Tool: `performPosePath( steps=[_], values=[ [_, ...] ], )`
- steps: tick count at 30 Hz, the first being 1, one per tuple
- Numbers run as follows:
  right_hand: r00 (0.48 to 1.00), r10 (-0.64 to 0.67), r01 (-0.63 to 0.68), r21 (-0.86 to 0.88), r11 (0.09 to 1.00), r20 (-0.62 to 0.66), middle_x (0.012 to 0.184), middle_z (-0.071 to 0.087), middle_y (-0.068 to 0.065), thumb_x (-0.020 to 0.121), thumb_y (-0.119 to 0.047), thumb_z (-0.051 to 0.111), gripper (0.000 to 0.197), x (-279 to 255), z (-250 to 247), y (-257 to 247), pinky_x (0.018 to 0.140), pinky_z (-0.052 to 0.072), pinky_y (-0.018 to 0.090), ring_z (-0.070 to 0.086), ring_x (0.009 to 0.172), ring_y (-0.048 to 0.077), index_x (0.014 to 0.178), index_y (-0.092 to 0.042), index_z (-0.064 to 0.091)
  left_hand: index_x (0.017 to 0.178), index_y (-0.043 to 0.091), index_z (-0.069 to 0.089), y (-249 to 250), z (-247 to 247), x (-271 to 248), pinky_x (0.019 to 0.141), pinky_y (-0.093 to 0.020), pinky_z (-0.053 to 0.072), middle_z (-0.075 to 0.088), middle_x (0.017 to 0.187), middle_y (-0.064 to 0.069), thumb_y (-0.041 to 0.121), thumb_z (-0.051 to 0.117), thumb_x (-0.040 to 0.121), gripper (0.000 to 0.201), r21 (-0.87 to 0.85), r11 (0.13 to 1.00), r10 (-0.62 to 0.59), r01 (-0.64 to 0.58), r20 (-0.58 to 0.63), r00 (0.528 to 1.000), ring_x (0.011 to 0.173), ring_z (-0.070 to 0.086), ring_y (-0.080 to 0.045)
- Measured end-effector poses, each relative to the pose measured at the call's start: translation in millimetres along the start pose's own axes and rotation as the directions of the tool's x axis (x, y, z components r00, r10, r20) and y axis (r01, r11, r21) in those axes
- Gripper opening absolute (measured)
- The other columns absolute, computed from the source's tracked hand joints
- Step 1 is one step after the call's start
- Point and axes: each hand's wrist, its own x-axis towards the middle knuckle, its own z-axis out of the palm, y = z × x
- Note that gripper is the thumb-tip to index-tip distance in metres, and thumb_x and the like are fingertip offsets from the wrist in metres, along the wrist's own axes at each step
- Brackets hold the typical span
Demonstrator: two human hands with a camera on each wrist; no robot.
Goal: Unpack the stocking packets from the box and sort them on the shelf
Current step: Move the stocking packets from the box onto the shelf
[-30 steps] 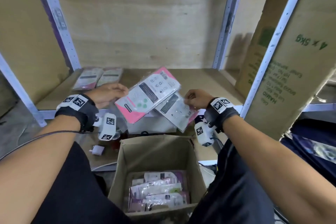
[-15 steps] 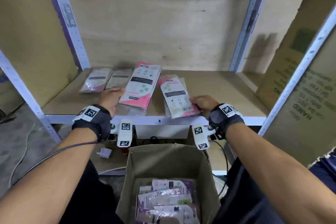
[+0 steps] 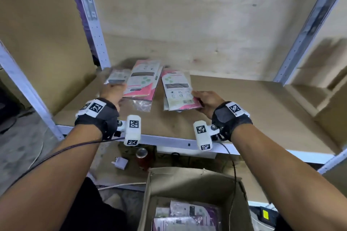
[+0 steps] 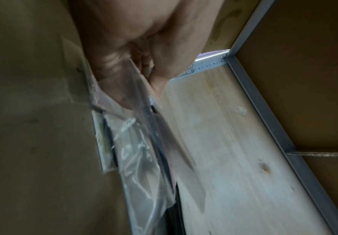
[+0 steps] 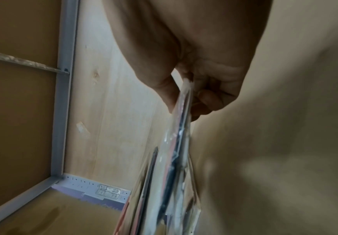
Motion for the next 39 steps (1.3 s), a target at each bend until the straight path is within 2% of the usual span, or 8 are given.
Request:
performPosePath(
  steps=[5, 9, 13, 15, 25, 32, 35, 39],
  values=[
    [1.000, 0.029, -0.028, -0.062, 0.998, 0.011, 0.104, 0.059, 0.018, 0.095, -0.008, 0.060, 0.006, 42, 41, -7, 0.069, 0.043, 0.035, 0.056, 0.091, 0.028, 0.096, -0.002, 0.060, 0.129, 0.003, 0.061, 8, -30, 55, 0.093, -0.042, 0.056, 0.065, 0.125, -0.018, 0.015, 0.058, 0.095, 0.036, 0.184, 0.979, 0.102, -0.092, -0.049, 0.994, 0.095, 0.061, -0.023],
    [0.998, 0.039, -0.036, -0.057, 0.998, 0.042, 0.107, 0.062, 0.021, 0.093, -0.007, 0.062, 0.007, 71, 69, -2, 0.073, 0.046, 0.038, 0.059, 0.094, 0.030, 0.096, 0.000, 0.060, 0.117, 0.004, 0.067, 7, -42, 88, 0.056, -0.024, 0.057, 0.062, 0.110, -0.011, 0.011, 0.054, 0.097, 0.026, 0.215, 0.972, 0.126, -0.100, -0.113, 0.986, 0.077, 0.063, -0.024],
    [0.999, 0.023, -0.020, -0.089, 0.996, 0.031, 0.117, 0.068, 0.024, 0.090, -0.008, 0.064, 0.009, 95, 92, 7, 0.057, 0.048, 0.033, 0.066, 0.092, 0.032, 0.095, 0.000, 0.063, 0.085, 0.014, 0.061, 0, -58, 121, 0.087, -0.036, 0.048, 0.058, 0.099, -0.008, 0.014, 0.052, 0.099, 0.017, 0.237, 0.971, 0.065, -0.035, -0.119, 0.991, 0.097, 0.052, -0.021],
    [0.999, 0.016, -0.014, -0.083, 0.996, 0.032, 0.115, 0.069, 0.022, 0.091, -0.009, 0.065, 0.012, 106, 101, 9, 0.063, 0.053, 0.034, 0.068, 0.098, 0.033, 0.098, 0.000, 0.064, 0.111, 0.008, 0.066, -4, -65, 131, 0.095, -0.036, 0.050, 0.057, 0.108, -0.009, 0.024, 0.055, 0.098, 0.023, 0.287, 0.958, 0.066, -0.025, -0.133, 0.989, 0.099, 0.051, -0.018],
    [0.989, -0.144, 0.124, -0.340, 0.932, -0.036, 0.103, 0.070, 0.017, 0.089, -0.017, 0.070, 0.019, 146, 133, 16, 0.091, 0.055, 0.049, 0.068, 0.096, 0.031, 0.079, -0.010, 0.055, 0.102, 0.005, 0.073, -7, -66, 157, 0.079, -0.026, 0.048, 0.067, 0.096, -0.002, 0.038, 0.068, 0.076, 0.042, 0.377, 0.926, 0.069, 0.017, -0.215, 0.974, 0.084, 0.060, -0.019],
    [0.992, -0.127, 0.115, -0.304, 0.946, -0.022, 0.088, 0.070, 0.018, 0.087, -0.018, 0.073, 0.027, 157, 149, 25, 0.057, 0.054, 0.036, 0.065, 0.067, 0.029, 0.088, -0.017, 0.046, 0.098, 0.010, 0.076, -13, -63, 167, 0.083, -0.032, 0.055, 0.074, 0.104, -0.011, 0.048, 0.069, 0.069, 0.048, 0.422, 0.907, 0.087, 0.008, -0.207, 0.974, 0.093, 0.072, -0.027],
    [0.994, -0.108, 0.099, -0.332, 0.938, -0.010, 0.076, 0.066, 0.010, 0.088, -0.022, 0.071, 0.023, 154, 149, 24, 0.059, 0.052, 0.034, 0.059, 0.062, 0.026, 0.095, -0.014, 0.052, 0.065, 0.022, 0.068, -13, -65, 162, 0.076, -0.027, 0.050, 0.073, 0.087, -0.001, 0.050, 0.072, 0.063, 0.029, 0.414, 0.910, 0.109, -0.014, -0.205, 0.973, 0.068, 0.066, -0.016],
    [0.995, -0.087, 0.102, -0.385, 0.917, 0.056, 0.072, 0.062, 0.008, 0.091, -0.028, 0.067, 0.041, 133, 142, 19, 0.061, 0.052, 0.036, 0.056, 0.055, 0.022, 0.124, -0.011, 0.050, 0.071, 0.028, 0.072, -9, -69, 149, 0.081, -0.025, 0.047, 0.069, 0.086, 0.004, 0.051, 0.078, 0.068, 0.025, 0.450, 0.892, 0.133, -0.046, -0.163, 0.978, 0.079, 0.065, -0.020]
  ],
)
